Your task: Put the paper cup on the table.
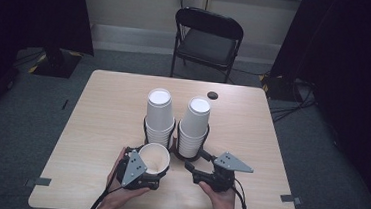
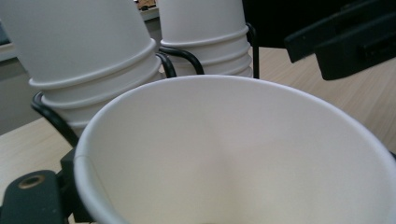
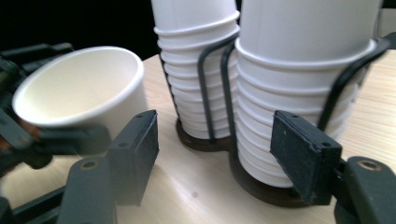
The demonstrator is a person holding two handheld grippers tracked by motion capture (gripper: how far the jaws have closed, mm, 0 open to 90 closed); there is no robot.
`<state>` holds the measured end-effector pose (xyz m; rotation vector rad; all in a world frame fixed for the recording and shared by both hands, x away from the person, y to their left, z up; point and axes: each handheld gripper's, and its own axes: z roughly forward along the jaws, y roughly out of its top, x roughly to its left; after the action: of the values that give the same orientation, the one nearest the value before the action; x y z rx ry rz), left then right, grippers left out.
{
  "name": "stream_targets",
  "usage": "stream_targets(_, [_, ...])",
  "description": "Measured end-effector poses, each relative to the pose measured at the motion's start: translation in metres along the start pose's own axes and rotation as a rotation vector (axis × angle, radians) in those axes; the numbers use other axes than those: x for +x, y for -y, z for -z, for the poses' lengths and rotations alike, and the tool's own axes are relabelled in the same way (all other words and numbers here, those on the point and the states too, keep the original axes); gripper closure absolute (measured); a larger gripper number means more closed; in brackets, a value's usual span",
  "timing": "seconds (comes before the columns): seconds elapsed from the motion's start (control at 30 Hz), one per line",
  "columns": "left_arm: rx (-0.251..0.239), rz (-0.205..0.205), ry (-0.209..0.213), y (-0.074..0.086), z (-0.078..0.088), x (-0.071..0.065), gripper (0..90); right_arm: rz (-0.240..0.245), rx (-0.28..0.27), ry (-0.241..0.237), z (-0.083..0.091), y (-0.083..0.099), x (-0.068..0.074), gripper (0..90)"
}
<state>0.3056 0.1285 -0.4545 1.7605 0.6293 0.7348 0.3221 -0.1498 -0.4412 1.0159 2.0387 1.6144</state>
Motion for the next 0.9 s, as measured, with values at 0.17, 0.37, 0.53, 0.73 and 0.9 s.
stream_targets(0.17, [-0.007, 0.054, -0.01, 0.001, 0.003, 0.01, 10.6, 0.012, -0.039, 0.105, 0.006, 0.01, -0.005, 26.5])
stream_targets(0.37, [-0.004, 0.094, -0.015, 0.002, 0.007, 0.02, 10.5, 0.033, -0.059, 0.225, 0.01, 0.02, -0.012, 25.4])
stream_targets(0.53, [-0.022, 0.125, -0.032, 0.003, 0.011, 0.03, 10.5, 0.023, -0.062, 0.265, 0.014, 0.028, -0.014, 21.6])
stream_targets(0.73, [-0.016, 0.117, -0.055, 0.003, 0.015, 0.039, 10.6, -0.007, -0.048, 0.289, 0.018, 0.036, -0.022, 19.7])
stream_targets(0.9, [-0.015, 0.138, -0.08, 0.004, 0.017, 0.045, 10.6, -0.022, -0.06, 0.329, 0.023, 0.044, -0.028, 19.3])
